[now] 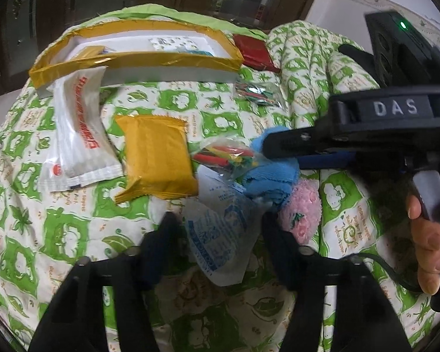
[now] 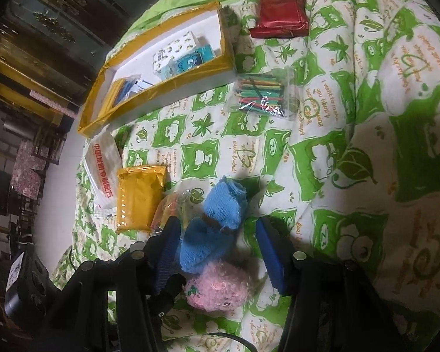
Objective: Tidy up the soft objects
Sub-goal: 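Grasp the clear bag with the left tool while the right tool grasps the blue knitted toy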
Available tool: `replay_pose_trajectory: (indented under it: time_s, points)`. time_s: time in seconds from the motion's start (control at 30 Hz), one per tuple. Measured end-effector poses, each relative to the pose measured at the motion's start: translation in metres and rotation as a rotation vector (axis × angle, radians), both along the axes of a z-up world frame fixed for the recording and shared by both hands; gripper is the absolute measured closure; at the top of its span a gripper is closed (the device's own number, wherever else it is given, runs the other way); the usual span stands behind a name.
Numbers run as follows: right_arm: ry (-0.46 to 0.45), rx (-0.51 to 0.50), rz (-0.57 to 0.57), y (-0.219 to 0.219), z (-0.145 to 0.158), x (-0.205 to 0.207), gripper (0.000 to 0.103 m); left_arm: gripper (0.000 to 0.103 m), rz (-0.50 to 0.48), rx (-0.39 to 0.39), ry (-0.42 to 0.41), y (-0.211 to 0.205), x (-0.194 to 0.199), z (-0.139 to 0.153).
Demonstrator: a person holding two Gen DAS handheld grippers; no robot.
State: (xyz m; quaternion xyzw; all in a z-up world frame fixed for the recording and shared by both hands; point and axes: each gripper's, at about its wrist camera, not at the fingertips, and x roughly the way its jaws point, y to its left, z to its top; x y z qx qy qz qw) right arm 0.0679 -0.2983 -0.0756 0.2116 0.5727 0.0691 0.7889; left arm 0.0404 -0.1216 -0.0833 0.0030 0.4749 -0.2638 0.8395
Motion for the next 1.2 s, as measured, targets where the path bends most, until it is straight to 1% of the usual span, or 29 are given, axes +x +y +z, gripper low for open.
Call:
replay_pose_trajectory:
  time_s: [0.03, 0.1, 0.2, 0.23, 0.33, 0.5, 0.57, 0.63, 0.7, 0.8, 1.2]
  points:
    - [0.001, -0.01, 0.005, 0.003, -0.001, 0.002, 0.045, 0.059, -0.007, 0.006, 0.003, -0.002, 0.0, -0.001]
    - [-0.002, -0.022, 0.017, 0.007, -0.004, 0.004, 0.046, 0.06, -0.01, 0.015, -0.005, -0.004, -0.001, -0.002]
    - [-0.008, -0.024, 0.056, 0.017, -0.012, 0.009, 0.056, 0.063, -0.007, 0.011, -0.008, -0.003, -0.002, -0.002]
    - [-0.009, -0.026, 0.06, 0.019, -0.014, 0.009, 0.063, 0.064, -0.006, 0.006, -0.007, -0.002, -0.003, -0.001]
    - [-0.046, 0.015, 0.053, 0.015, -0.01, 0.005, 0.069, 0.066, 0.001, -0.003, -0.018, 0.002, -0.005, 0.001]
    - [-0.144, 0.067, 0.026, 0.004, 0.006, -0.005, 0.069, 0.066, 0.023, -0.048, -0.032, 0.019, -0.011, 0.013]
    - [-0.185, 0.067, 0.01, -0.001, 0.013, -0.009, 0.069, 0.066, 0.036, -0.054, -0.048, 0.024, -0.012, 0.018]
    - [-0.217, 0.068, -0.005, -0.004, 0.02, -0.012, 0.069, 0.066, 0.07, -0.066, -0.059, 0.033, -0.009, 0.022]
    - [-0.223, 0.072, -0.01, -0.006, 0.021, -0.014, 0.069, 0.066, 0.11, -0.08, -0.05, 0.043, -0.003, 0.022]
    - [-0.214, 0.065, -0.001, -0.005, 0.019, -0.014, 0.069, 0.066, 0.143, -0.088, -0.039, 0.052, 0.001, 0.021]
    - [-0.22, 0.035, 0.013, -0.003, 0.017, -0.019, 0.069, 0.066, 0.139, -0.082, -0.05, 0.048, -0.003, 0.023]
